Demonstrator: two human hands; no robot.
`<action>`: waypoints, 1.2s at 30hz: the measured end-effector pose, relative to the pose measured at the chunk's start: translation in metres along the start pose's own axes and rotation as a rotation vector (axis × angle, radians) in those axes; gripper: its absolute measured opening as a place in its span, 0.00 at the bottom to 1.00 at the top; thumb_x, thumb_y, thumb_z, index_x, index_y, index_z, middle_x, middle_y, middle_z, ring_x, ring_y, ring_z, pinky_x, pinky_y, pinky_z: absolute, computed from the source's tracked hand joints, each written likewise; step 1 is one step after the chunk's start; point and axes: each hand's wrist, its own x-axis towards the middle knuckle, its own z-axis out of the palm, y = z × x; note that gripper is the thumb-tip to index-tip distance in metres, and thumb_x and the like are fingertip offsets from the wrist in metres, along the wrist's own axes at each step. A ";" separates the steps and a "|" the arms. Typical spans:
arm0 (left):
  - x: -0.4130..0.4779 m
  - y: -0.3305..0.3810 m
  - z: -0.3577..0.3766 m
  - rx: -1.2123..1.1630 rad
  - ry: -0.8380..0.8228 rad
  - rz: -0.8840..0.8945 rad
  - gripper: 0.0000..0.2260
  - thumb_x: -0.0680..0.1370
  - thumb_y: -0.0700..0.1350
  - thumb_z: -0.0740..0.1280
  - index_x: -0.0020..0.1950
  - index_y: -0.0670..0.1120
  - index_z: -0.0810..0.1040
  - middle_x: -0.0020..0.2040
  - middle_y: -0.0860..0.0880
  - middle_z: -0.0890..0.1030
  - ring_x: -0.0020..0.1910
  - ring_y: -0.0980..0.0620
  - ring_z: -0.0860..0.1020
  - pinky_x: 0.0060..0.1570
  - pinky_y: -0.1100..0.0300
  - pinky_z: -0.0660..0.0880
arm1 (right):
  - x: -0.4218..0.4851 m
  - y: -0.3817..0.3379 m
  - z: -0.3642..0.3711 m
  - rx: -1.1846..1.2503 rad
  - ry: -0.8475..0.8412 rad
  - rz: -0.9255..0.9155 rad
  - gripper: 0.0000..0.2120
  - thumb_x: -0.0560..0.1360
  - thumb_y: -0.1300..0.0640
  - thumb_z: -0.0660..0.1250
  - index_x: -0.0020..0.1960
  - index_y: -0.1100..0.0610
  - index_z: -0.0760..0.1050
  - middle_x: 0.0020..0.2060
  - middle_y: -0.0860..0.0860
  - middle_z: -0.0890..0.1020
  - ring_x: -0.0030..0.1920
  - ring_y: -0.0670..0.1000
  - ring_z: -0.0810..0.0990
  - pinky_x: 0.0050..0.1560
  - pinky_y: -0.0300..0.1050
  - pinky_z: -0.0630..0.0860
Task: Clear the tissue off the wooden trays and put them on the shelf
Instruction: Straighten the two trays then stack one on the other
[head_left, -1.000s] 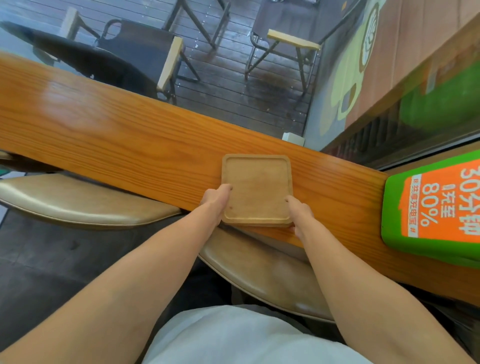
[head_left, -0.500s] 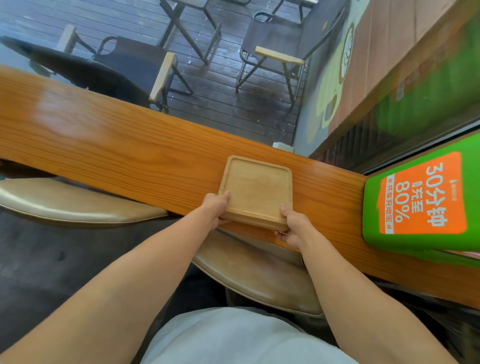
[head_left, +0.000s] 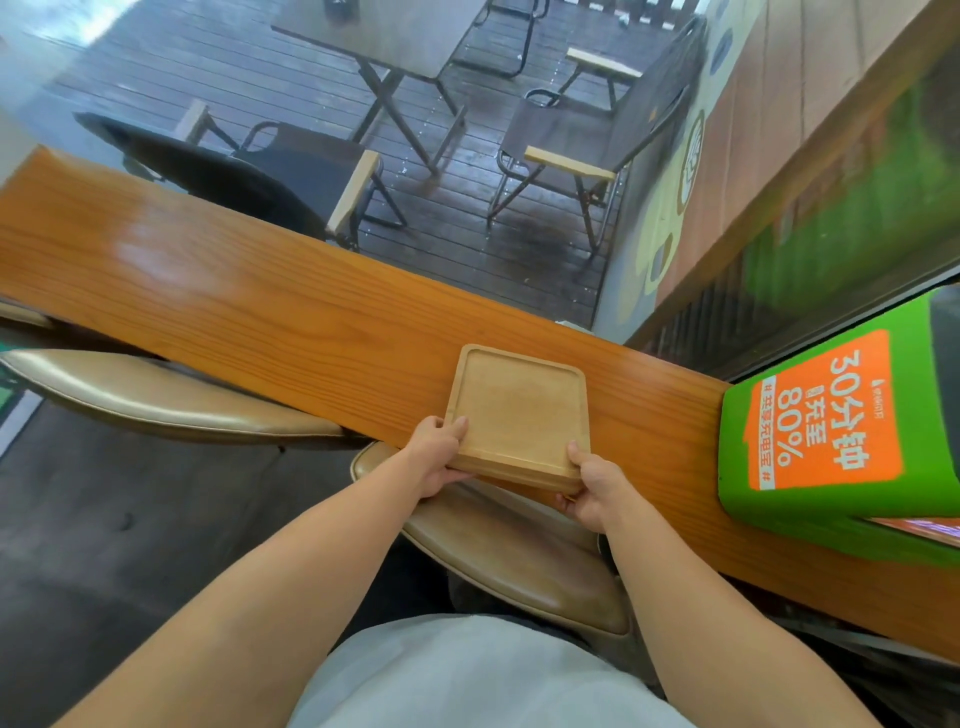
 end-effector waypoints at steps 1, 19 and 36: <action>-0.001 0.000 0.000 0.001 -0.006 0.010 0.20 0.83 0.45 0.64 0.73 0.42 0.64 0.68 0.39 0.71 0.63 0.38 0.74 0.57 0.37 0.79 | -0.001 0.000 -0.001 0.002 -0.005 -0.011 0.10 0.80 0.52 0.64 0.57 0.57 0.72 0.53 0.57 0.79 0.47 0.57 0.77 0.35 0.49 0.72; -0.064 0.017 -0.007 0.081 -0.028 0.192 0.20 0.82 0.46 0.66 0.72 0.44 0.65 0.66 0.40 0.72 0.56 0.41 0.77 0.37 0.47 0.83 | -0.052 0.009 -0.002 0.146 -0.130 -0.151 0.07 0.80 0.52 0.64 0.54 0.55 0.73 0.49 0.55 0.80 0.45 0.56 0.77 0.37 0.49 0.72; -0.178 -0.024 0.073 0.806 -0.335 0.456 0.34 0.74 0.70 0.64 0.64 0.42 0.75 0.55 0.41 0.81 0.50 0.39 0.82 0.50 0.42 0.83 | -0.175 0.171 -0.080 0.801 0.115 -0.464 0.08 0.81 0.52 0.63 0.58 0.54 0.75 0.46 0.54 0.82 0.40 0.54 0.76 0.37 0.48 0.68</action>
